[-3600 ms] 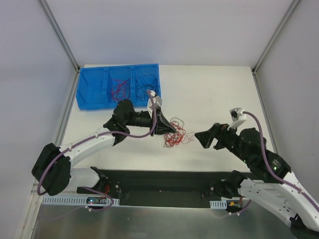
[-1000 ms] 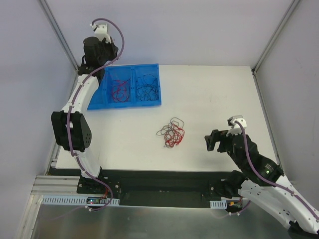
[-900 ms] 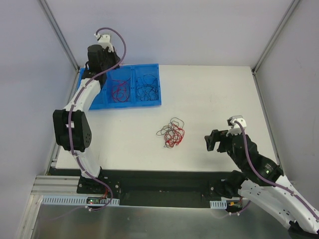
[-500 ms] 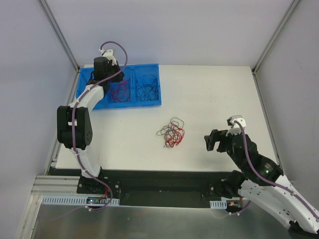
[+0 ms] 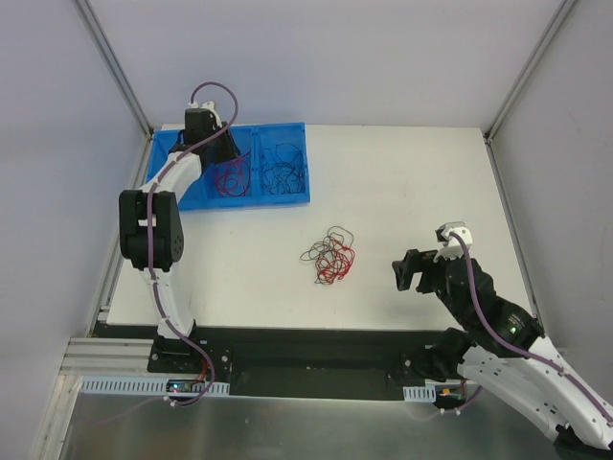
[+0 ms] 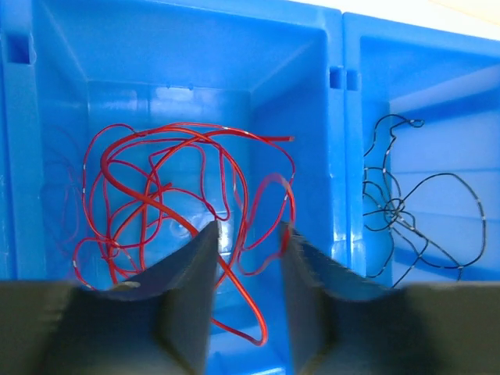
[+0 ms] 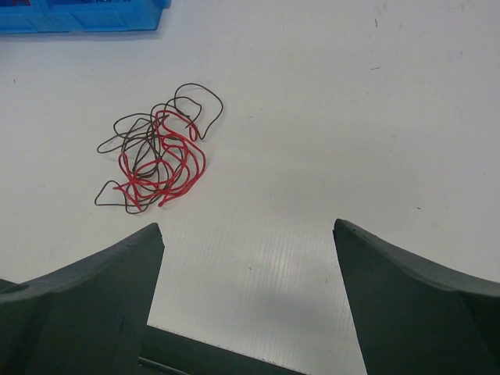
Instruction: Untangle the cables
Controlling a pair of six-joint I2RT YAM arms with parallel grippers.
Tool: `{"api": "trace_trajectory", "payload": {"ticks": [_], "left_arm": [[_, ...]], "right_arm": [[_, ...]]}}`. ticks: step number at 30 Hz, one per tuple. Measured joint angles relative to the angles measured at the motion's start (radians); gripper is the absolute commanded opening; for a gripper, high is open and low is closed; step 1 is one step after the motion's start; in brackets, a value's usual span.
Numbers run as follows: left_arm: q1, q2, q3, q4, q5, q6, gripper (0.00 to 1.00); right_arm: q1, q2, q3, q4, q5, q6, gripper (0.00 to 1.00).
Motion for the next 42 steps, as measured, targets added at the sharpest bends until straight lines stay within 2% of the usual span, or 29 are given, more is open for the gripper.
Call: {"api": "trace_trajectory", "payload": {"ticks": [1,6,11,17,21,24,29,31,36,39,42], "left_arm": [[-0.001,0.000,0.000,-0.011,-0.002,-0.009,0.49],[-0.001,-0.020,-0.013,-0.040,-0.008,-0.051,0.68],[-0.001,-0.128,-0.095,-0.054,-0.010,-0.078,0.73],[-0.001,-0.300,-0.204,-0.056,-0.004,-0.101,0.72],[-0.011,-0.413,-0.296,-0.042,0.099,-0.138,0.72],[-0.080,-0.456,-0.346,-0.040,0.164,-0.144,0.72],[-0.325,-0.475,-0.398,-0.042,0.278,-0.069,0.72],[-0.381,-0.486,-0.415,-0.046,0.313,-0.043,0.71],[-0.403,-0.509,-0.423,-0.045,0.377,-0.039,0.70],[-0.404,-0.509,-0.423,-0.044,0.397,-0.042,0.71],[-0.410,-0.510,-0.423,-0.043,0.418,-0.047,0.70]], "right_arm": [[0.000,0.000,0.000,0.000,-0.001,0.000,0.93],[0.000,0.013,0.000,0.000,-0.011,0.000,0.93],[0.000,0.025,0.000,-0.001,-0.018,0.001,0.93],[0.000,0.062,0.002,-0.010,-0.040,0.014,0.93],[0.000,0.148,0.008,-0.008,-0.091,0.056,0.91],[-0.002,0.222,0.008,0.014,-0.157,0.100,0.84],[-0.005,0.419,0.021,0.085,-0.300,0.168,0.74],[-0.006,0.490,0.028,0.111,-0.341,0.185,0.69],[-0.016,0.630,0.060,0.179,-0.374,0.260,0.68],[-0.043,0.690,0.060,0.246,-0.374,0.352,0.63],[-0.083,0.753,0.056,0.323,-0.383,0.440,0.52]]}}
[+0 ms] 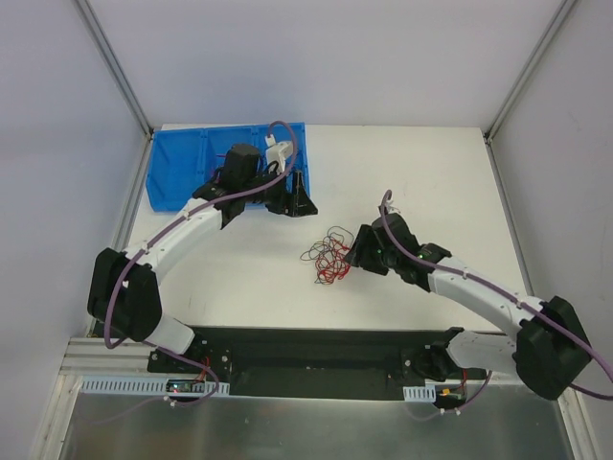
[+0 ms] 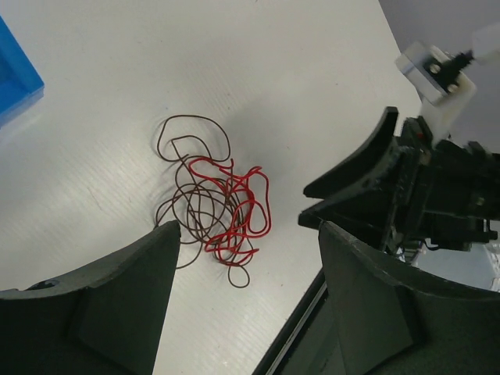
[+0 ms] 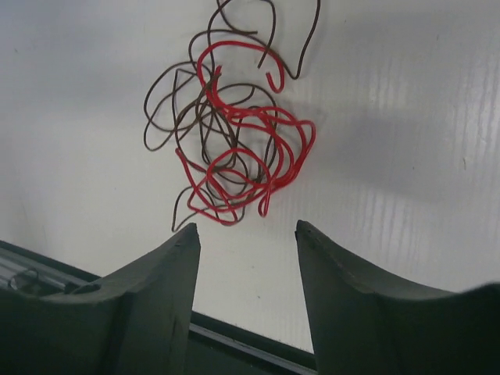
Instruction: Untangle the cables
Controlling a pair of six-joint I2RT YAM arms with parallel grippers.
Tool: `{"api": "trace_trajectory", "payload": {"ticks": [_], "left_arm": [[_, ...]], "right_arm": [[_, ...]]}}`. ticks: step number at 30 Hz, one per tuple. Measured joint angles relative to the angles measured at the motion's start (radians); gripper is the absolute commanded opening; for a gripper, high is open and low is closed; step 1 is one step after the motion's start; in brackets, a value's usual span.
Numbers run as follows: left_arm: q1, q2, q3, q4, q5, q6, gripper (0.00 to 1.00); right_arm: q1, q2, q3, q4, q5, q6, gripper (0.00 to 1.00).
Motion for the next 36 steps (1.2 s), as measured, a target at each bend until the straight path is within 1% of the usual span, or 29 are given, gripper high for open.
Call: {"api": "trace_trajectory", "payload": {"ticks": [2,7,8,12,14,15,19,21,23,28,31,36], "left_arm": [[0.000,-0.004,0.000,0.000,0.017,-0.004,0.70],[0.000,-0.042,0.000,0.000,0.022,-0.010,0.71],[0.000,-0.051,0.000,0.001,0.023,-0.011,0.71],[0.000,-0.078,0.000,0.006,0.038,-0.012,0.71],[0.000,-0.079,0.000,0.010,0.042,-0.013,0.71],[0.000,-0.079,0.000,0.010,0.044,-0.014,0.71],[0.000,-0.079,0.000,0.024,0.074,-0.023,0.70],[0.000,-0.079,-0.006,0.055,0.113,-0.041,0.68],[0.000,-0.077,-0.020,0.107,0.154,-0.066,0.68],[-0.028,-0.069,-0.070,0.235,0.239,-0.127,0.71],[-0.066,-0.061,-0.078,0.272,0.269,-0.130,0.72],[-0.140,-0.063,-0.102,0.352,0.297,-0.108,0.73]], "right_arm": [[-0.023,0.051,0.000,0.044,-0.009,0.044,0.49],[-0.045,0.182,0.001,0.109,-0.040,0.112,0.45],[-0.045,0.205,0.001,0.118,-0.051,0.121,0.42],[-0.045,0.284,0.001,0.156,-0.078,0.148,0.19],[-0.045,0.312,0.002,0.164,-0.080,0.146,0.03],[-0.045,0.323,0.002,0.165,-0.080,0.143,0.01],[-0.046,0.326,0.011,0.143,-0.079,0.114,0.01],[-0.046,0.293,0.015,0.123,-0.077,0.089,0.01],[-0.043,0.216,0.015,0.089,-0.077,0.060,0.01],[-0.039,-0.078,0.017,0.038,-0.079,-0.006,0.01],[-0.039,-0.221,0.034,0.005,-0.081,-0.037,0.01],[-0.039,-0.329,0.090,-0.056,-0.080,-0.069,0.01]]}}
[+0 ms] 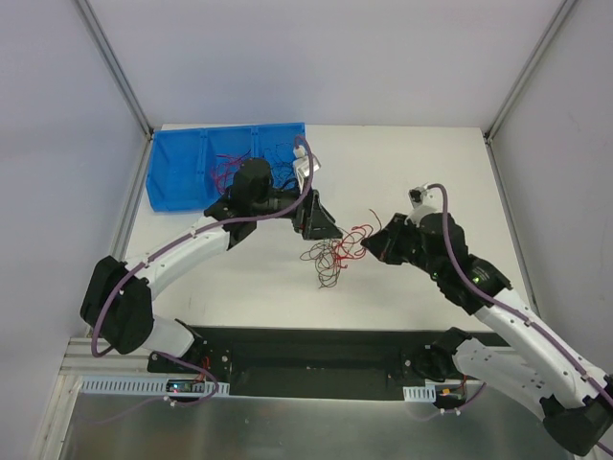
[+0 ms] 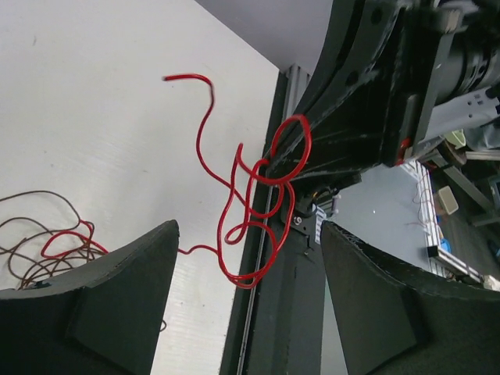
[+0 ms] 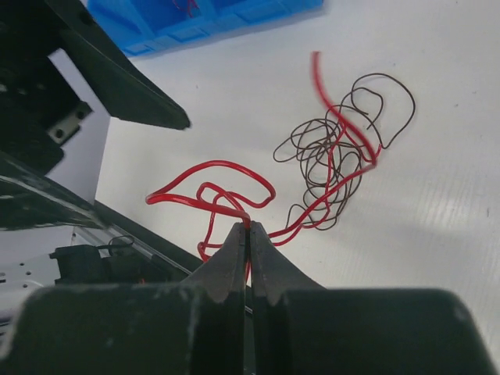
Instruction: Untangle the cables
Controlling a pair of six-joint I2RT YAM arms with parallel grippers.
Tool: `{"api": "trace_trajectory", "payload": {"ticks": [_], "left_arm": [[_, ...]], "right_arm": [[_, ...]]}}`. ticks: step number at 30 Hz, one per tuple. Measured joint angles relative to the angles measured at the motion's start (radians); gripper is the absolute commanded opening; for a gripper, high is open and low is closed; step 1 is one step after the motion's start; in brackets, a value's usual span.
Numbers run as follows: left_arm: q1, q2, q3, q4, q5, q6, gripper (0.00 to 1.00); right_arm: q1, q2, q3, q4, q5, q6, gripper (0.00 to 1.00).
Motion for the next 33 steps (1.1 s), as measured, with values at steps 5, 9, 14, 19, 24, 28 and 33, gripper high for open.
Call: {"api": "trace_trajectory", "payload": {"ticks": [5,9,14,19,24,28,33], "left_arm": [[-0.047,-0.022,-0.045,0.047,0.016,0.045,0.72],[-0.086,-0.022,-0.046,0.071,0.055,0.069,0.70],[-0.128,-0.022,-0.046,0.076,0.080,0.087,0.52],[-0.133,-0.022,-0.046,0.082,0.090,0.102,0.23],[-0.133,-0.032,-0.046,0.087,0.090,0.127,0.04],[-0.133,-0.066,-0.051,0.089,0.089,0.149,0.00],[-0.133,-0.111,-0.064,0.089,0.076,0.190,0.00]], "right_arm": [[0.000,-0.061,0.052,-0.040,-0.008,-0.014,0.01],[0.000,-0.105,0.071,-0.043,-0.024,-0.023,0.01],[0.000,-0.150,0.086,-0.037,-0.040,-0.027,0.01],[0.000,-0.179,0.095,-0.019,-0.060,-0.031,0.01],[0.000,-0.183,0.097,-0.019,-0.077,-0.041,0.01],[0.000,-0.184,0.088,-0.017,-0.096,-0.044,0.01],[0.000,-0.201,0.072,-0.033,-0.103,-0.053,0.00]]}}
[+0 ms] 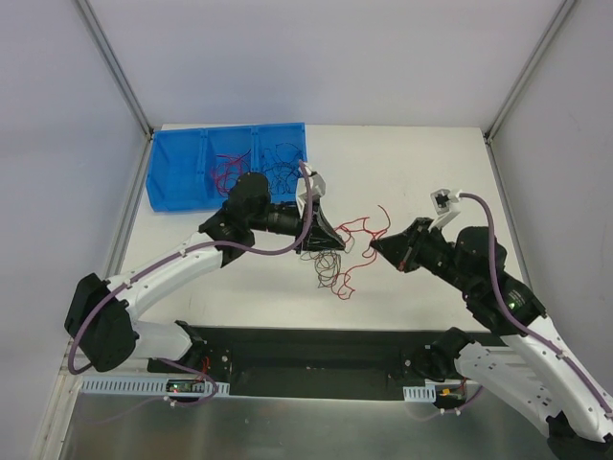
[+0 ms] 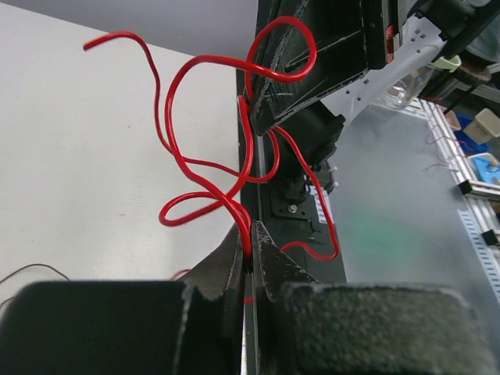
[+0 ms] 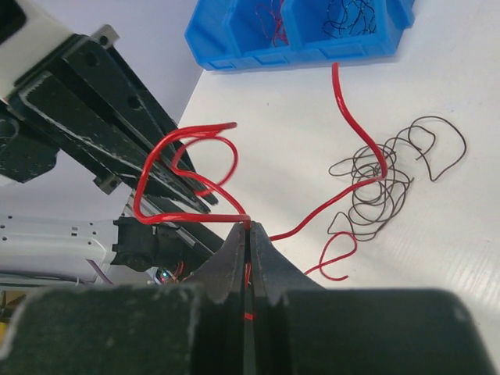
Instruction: Untangle the cables
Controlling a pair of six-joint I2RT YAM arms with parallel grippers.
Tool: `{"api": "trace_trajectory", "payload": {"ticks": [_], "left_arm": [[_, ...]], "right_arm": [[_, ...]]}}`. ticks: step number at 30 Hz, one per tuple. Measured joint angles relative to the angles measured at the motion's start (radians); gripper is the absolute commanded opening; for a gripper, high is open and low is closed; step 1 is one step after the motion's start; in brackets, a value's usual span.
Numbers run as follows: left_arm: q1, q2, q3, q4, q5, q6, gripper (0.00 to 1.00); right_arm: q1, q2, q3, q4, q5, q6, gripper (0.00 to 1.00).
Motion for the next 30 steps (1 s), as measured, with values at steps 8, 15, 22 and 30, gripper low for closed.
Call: {"api": "trace_trajectory", "payload": {"ticks": [8,15,22,30], "left_arm": [[0.000,-0.131,-0.058,-0.005,-0.092,0.115,0.00],[0.000,-0.152,-0.064,-0.003,-0.096,0.158,0.00],[0.000,-0.153,-0.072,-0.002,-0.129,0.182,0.71],[-0.014,-0.142,-0.076,0.029,-0.092,0.149,0.81]], "right_arm": [[0.000,-0.056,-0.016,-0.101,0.055,-0.036,0.01],[0.000,-0.047,-0.123,-0.077,0.022,-0.017,0.01],[0.000,-0.045,-0.111,-0.107,0.056,-0.022,0.01],[0.000,-0.100,-0.153,-0.029,0.134,0.151,0.01]]}}
